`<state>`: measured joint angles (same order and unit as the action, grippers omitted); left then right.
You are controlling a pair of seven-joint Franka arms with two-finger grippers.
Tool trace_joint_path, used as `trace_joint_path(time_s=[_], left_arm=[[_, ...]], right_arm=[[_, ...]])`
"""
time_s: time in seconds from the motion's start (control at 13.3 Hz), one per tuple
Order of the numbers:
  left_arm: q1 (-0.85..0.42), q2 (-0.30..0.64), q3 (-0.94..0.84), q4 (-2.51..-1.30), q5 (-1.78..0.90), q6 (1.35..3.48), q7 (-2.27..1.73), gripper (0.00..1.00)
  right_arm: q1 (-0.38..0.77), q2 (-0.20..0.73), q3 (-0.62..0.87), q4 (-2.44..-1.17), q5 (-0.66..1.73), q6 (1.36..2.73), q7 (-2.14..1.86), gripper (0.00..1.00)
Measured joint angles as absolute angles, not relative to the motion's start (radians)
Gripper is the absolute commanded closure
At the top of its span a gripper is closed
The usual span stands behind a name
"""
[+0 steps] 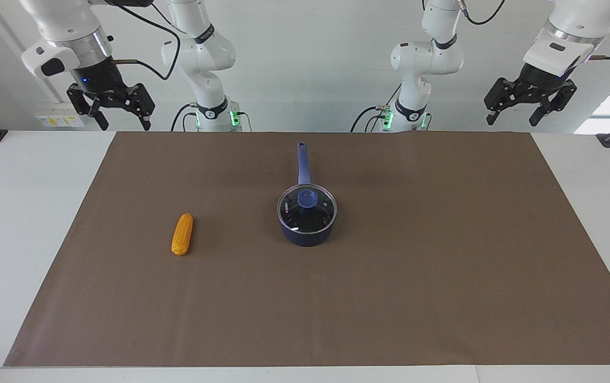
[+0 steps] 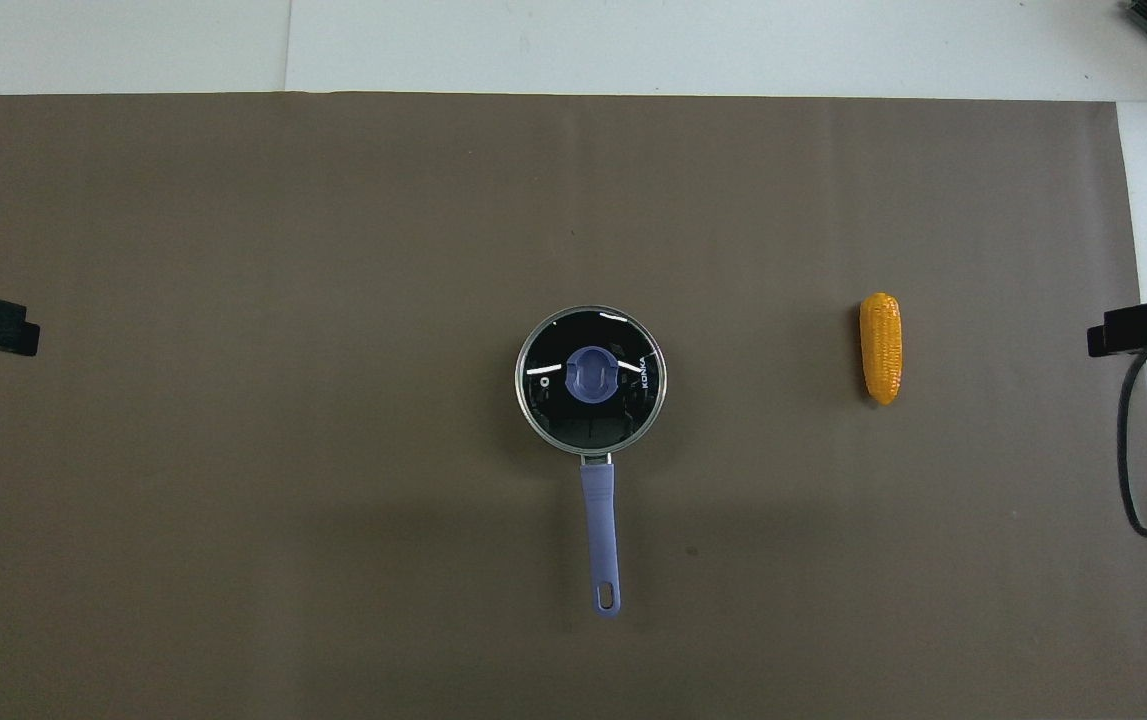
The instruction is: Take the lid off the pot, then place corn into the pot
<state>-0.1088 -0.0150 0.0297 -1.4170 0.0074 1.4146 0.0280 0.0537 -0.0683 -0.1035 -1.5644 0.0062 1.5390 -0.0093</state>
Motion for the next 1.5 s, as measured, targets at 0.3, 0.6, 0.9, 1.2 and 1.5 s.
trace_joint_path(time_s=[0.3, 0.6, 0.9, 1.2, 1.5], left_arm=[[-0.109, -0.015, 0.03, -1.417, 0.007, 1.415, 0.028, 0.0], [-0.109, -0.015, 0.031, -1.417, 0.007, 1.415, 0.028, 0.0], [-0.109, -0.015, 0.03, -1.417, 0.007, 1.415, 0.028, 0.0], [-0.109, -0.015, 0.026, -1.417, 0.007, 1.414, 0.027, 0.0], [-0.113, -0.022, 0.02, -1.417, 0.006, 1.337, 0.027, 0.0]], right_arm=[[0.054, -0.068, -0.103, -1.564, 0.006, 1.539, -0.009, 0.0], [0.054, -0.068, -0.103, -1.564, 0.006, 1.539, -0.009, 0.0], [0.054, -0.068, -0.103, -1.564, 0.006, 1.539, -0.009, 0.0], [0.054, -0.068, -0.103, -1.564, 0.006, 1.539, -0.009, 0.0], [0.054, -0.068, -0.103, -1.564, 0.006, 1.539, -0.009, 0.0]])
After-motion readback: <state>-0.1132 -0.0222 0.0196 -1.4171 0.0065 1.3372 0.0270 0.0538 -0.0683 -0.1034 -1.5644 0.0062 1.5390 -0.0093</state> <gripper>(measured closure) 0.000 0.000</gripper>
